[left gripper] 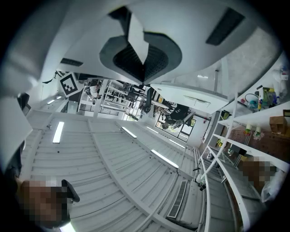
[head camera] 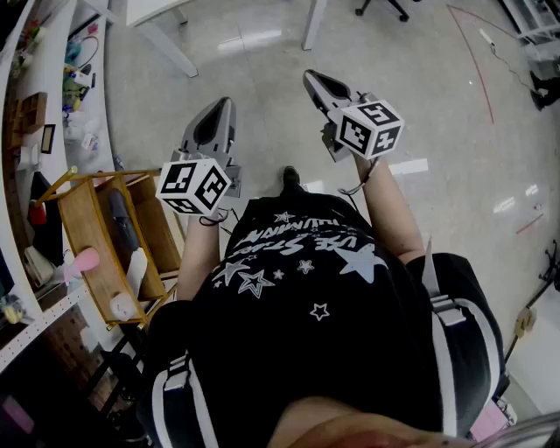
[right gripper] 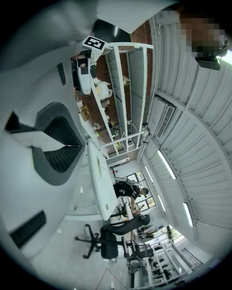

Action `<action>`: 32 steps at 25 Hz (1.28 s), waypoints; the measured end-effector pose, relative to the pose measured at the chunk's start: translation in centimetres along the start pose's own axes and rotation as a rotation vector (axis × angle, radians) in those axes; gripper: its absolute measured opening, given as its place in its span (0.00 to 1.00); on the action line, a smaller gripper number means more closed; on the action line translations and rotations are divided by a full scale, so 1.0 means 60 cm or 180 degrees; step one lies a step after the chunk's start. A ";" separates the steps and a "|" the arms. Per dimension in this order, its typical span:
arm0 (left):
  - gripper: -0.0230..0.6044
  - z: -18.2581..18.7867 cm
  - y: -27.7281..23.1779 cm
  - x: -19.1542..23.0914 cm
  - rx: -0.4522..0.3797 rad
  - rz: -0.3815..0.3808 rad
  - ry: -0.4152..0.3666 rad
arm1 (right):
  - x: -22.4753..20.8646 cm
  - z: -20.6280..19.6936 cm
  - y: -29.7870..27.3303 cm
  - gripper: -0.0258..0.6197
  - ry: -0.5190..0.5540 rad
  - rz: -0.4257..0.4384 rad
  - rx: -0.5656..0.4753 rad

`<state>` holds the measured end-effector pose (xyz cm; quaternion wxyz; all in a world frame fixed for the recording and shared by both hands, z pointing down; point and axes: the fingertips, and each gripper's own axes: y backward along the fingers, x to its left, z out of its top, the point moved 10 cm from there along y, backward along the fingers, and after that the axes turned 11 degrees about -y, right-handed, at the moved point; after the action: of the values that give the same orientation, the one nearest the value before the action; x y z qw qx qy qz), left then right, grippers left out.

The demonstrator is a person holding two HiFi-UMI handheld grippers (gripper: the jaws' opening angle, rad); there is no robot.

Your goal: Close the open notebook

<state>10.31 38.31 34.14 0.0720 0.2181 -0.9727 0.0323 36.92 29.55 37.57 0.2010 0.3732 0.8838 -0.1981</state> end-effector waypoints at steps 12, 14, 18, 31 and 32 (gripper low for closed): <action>0.05 0.012 -0.062 -0.005 -0.0057 0.0234 -0.0114 | -0.063 0.035 -0.034 0.05 -0.0018 0.0168 0.0070; 0.05 0.010 -0.062 0.005 -0.0040 0.0268 -0.0107 | -0.062 0.034 -0.048 0.05 -0.0038 0.0192 0.0092; 0.05 0.001 -0.065 0.045 -0.0024 0.0324 -0.0045 | -0.060 0.029 -0.089 0.05 -0.0022 0.0176 0.0183; 0.05 0.031 -0.163 0.279 -0.0004 0.0114 0.0105 | -0.042 0.081 -0.303 0.05 0.0021 -0.0047 0.0190; 0.05 0.034 -0.173 0.299 -0.0002 0.0101 0.0103 | -0.041 0.089 -0.327 0.05 0.0020 -0.0053 0.0181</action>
<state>-1.53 21.23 35.18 0.0873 0.2021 -0.9748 0.0367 25.11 12.83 38.24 0.1859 0.3720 0.8815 -0.2236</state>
